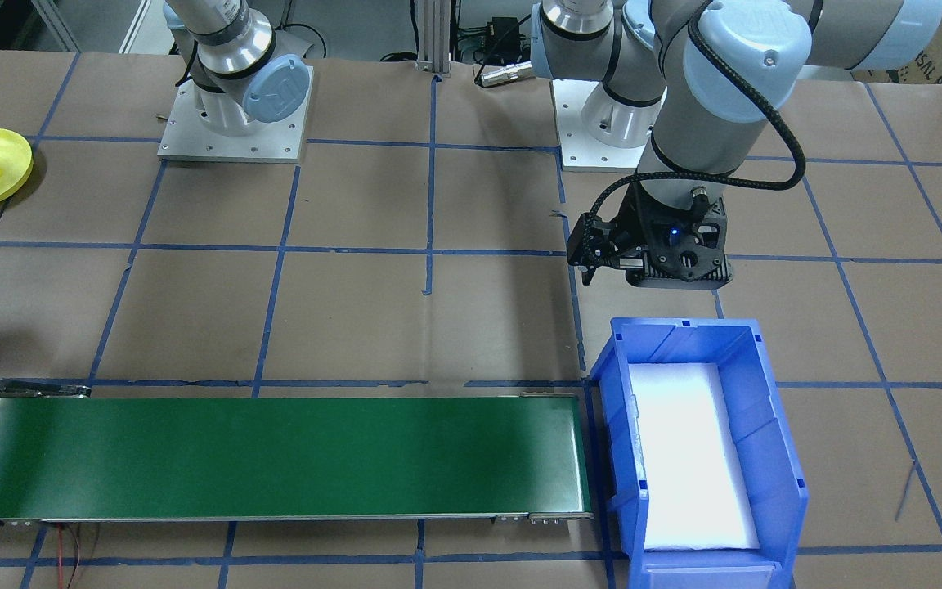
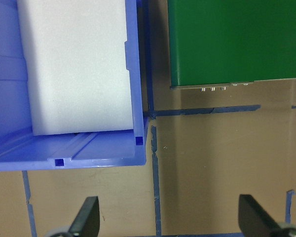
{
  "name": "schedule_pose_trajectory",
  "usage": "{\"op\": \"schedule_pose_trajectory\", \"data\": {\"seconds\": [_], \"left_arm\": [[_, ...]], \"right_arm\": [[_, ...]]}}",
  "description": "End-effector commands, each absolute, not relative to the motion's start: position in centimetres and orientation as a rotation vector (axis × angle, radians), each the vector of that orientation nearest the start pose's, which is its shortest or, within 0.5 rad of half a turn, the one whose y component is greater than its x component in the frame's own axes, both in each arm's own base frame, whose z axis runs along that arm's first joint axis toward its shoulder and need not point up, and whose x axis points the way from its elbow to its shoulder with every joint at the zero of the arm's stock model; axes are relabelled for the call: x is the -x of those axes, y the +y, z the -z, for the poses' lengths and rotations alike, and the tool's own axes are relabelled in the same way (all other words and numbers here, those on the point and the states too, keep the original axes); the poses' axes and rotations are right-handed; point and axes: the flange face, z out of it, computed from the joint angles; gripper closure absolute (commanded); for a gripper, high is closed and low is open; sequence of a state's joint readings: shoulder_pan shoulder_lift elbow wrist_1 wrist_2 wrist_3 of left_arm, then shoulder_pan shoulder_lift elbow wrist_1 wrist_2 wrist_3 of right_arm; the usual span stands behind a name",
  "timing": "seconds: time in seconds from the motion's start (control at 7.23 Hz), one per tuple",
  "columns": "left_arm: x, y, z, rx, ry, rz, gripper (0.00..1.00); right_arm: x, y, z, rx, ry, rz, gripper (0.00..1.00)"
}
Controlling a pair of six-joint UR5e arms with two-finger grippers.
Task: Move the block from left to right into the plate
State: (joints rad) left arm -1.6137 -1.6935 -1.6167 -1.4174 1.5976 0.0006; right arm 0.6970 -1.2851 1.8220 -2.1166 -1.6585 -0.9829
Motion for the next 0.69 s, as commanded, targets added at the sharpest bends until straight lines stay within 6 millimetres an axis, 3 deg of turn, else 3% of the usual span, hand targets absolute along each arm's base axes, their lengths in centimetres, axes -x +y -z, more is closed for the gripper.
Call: {"op": "schedule_pose_trajectory", "data": {"seconds": [0.0, 0.14, 0.55], "left_arm": [[15.3, -53.1, -41.8, -0.072, 3.113, -0.021, 0.00], [15.3, -53.1, -41.8, -0.072, 3.111, -0.021, 0.00], [15.3, -53.1, -41.8, -0.072, 3.113, -0.021, 0.00]], "right_arm": [[37.8, -44.3, -24.6, 0.161, 3.194, -0.069, 0.74], [38.2, -44.6, -23.3, 0.163, 3.184, -0.050, 0.74], [39.6, -43.4, -22.8, 0.163, 3.187, -0.071, 0.66]]}}
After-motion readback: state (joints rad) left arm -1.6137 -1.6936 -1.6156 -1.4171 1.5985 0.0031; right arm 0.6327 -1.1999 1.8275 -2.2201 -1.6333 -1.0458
